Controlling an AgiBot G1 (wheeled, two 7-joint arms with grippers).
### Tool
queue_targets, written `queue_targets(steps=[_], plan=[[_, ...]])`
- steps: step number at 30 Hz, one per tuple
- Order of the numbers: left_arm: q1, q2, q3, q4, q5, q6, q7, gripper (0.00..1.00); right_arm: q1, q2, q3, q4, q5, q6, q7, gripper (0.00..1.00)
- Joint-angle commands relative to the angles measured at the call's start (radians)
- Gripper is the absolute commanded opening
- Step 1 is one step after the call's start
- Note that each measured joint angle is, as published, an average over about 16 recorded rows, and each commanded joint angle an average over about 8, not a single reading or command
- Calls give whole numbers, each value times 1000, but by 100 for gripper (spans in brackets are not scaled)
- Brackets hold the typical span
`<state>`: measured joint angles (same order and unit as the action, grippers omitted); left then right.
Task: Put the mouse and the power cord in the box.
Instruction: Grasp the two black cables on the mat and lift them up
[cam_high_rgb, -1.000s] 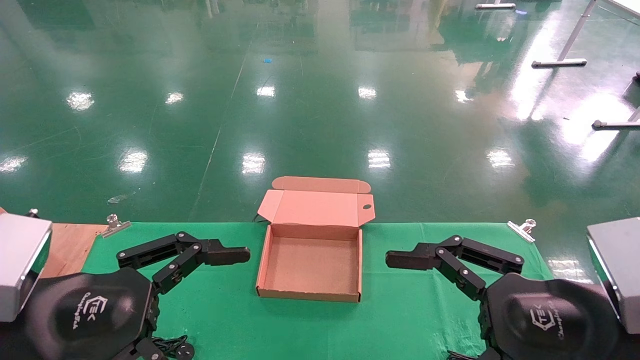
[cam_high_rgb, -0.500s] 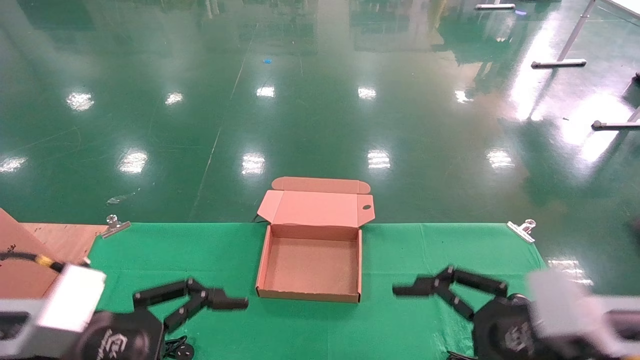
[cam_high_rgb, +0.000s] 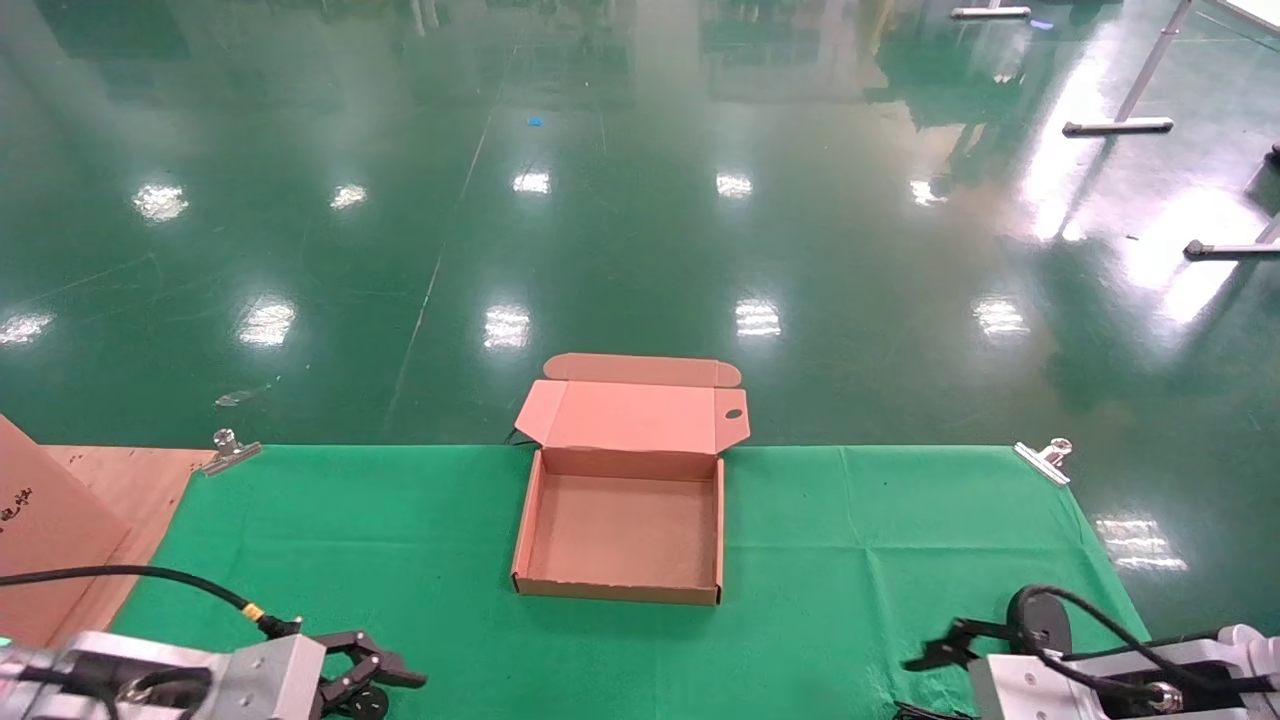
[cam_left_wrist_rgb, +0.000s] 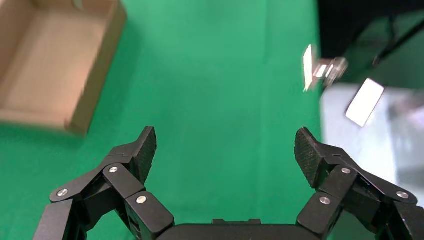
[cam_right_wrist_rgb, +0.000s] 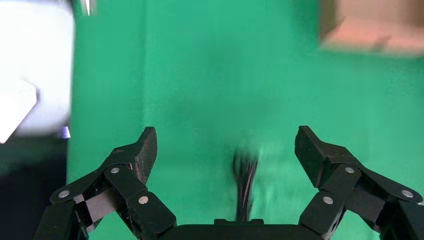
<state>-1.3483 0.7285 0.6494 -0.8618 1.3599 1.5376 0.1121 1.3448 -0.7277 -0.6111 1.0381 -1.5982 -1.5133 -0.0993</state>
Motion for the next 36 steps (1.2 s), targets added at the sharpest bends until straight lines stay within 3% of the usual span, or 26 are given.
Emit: queue_targets(steps=[1, 6, 13, 23, 36], plan=[[-40, 27, 34, 64, 68, -8, 46, 100, 31, -22, -38, -48, -88, 0, -37, 100], [-107, 89, 86, 166, 206, -80, 128, 100, 88, -93, -122, -126, -261, 19, -104, 100], [-167, 149, 145, 288, 349, -167, 220, 100, 115, -169, -165, -251, -356, 95, -175, 100], [-204, 220, 176, 520, 406, -216, 339, 100, 115, -255, -135, -466, -333, 286, -316, 100], [-240, 279, 179, 723, 421, -319, 431, 100, 149, -336, -135, -716, -312, 299, -477, 100]])
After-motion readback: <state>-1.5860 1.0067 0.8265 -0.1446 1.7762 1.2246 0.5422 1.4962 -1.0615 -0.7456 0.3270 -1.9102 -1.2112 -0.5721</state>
